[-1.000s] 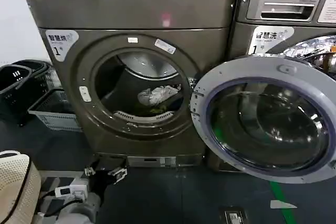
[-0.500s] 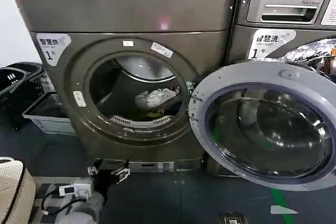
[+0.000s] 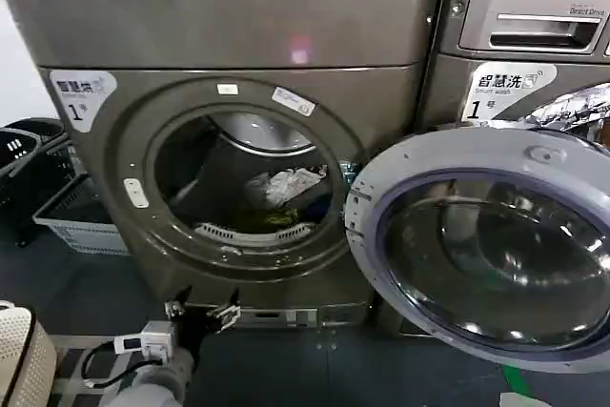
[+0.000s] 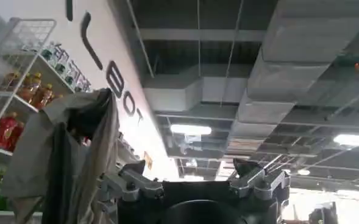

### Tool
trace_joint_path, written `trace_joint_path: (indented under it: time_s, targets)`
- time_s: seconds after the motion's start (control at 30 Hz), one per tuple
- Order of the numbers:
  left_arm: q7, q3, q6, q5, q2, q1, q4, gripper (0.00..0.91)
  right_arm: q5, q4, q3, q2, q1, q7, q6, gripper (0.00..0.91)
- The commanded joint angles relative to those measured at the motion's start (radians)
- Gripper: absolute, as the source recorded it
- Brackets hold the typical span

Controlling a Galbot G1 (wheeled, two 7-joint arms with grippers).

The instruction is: Grasp the clothes from the dryer.

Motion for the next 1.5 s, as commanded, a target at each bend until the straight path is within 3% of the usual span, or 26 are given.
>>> trace_joint_path:
  time_s: [0.03,1.5]
  targets:
    - [-0.001,0.003,0.049,-0.001,-0.004,-0.003,0.003,0.907,0.0,0.001,0.001,0.0,-0.001,-0.001,0.001,0.907]
    - [0.004,-0.003,0.049,-0.001,0.002,0.003,-0.001,0.907,0.0,-0.01,0.015,0.003,-0.011,-0.004,0.005,0.907]
